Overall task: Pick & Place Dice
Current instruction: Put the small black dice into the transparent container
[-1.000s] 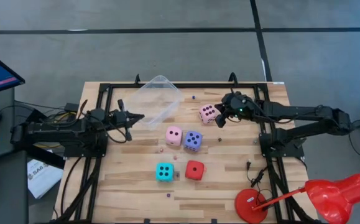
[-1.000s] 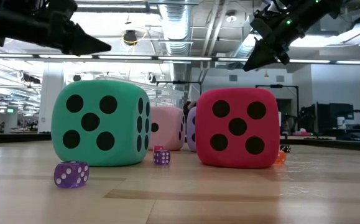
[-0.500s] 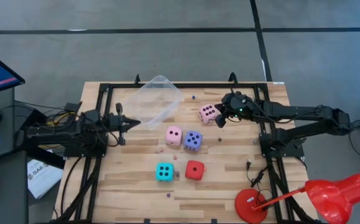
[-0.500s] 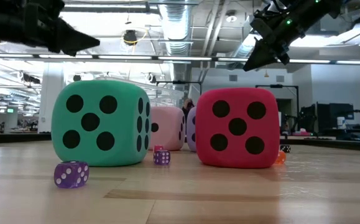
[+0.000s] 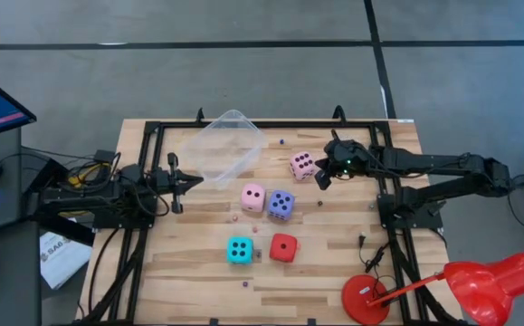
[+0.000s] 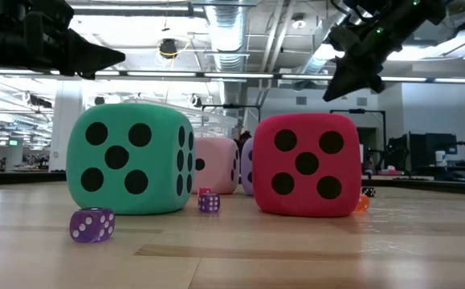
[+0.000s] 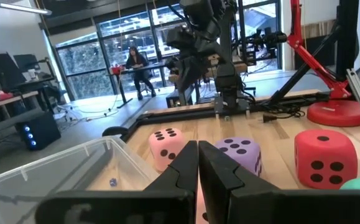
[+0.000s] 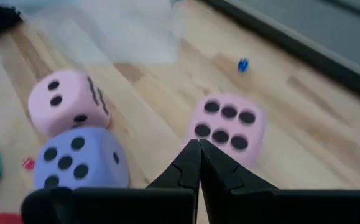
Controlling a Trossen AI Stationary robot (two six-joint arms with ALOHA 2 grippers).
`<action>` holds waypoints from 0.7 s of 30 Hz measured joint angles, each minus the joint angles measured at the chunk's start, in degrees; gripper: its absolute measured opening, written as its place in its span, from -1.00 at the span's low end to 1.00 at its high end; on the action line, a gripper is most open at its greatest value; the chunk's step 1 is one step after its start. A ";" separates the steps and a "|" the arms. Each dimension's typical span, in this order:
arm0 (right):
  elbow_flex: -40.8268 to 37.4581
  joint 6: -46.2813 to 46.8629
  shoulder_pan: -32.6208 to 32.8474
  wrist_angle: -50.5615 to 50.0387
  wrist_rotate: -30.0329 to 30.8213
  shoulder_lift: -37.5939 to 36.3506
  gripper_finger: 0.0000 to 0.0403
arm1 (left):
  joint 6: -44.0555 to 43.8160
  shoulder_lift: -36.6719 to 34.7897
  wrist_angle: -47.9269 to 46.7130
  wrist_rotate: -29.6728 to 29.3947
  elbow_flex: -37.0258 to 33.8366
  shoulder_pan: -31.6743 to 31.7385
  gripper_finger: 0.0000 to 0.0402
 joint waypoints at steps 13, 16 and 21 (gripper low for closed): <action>0.00 5.56 0.43 -8.08 -1.31 0.27 -0.99 | 0.10 0.02 0.54 -0.44 0.00 0.00 -0.99; 0.00 5.56 1.53 -8.12 -1.06 1.33 -0.99 | 0.15 0.07 1.17 -2.12 0.00 0.00 -0.99; 0.00 9.25 5.52 -7.72 0.88 4.14 -1.00 | 0.16 0.04 2.76 -2.45 0.00 0.00 -0.99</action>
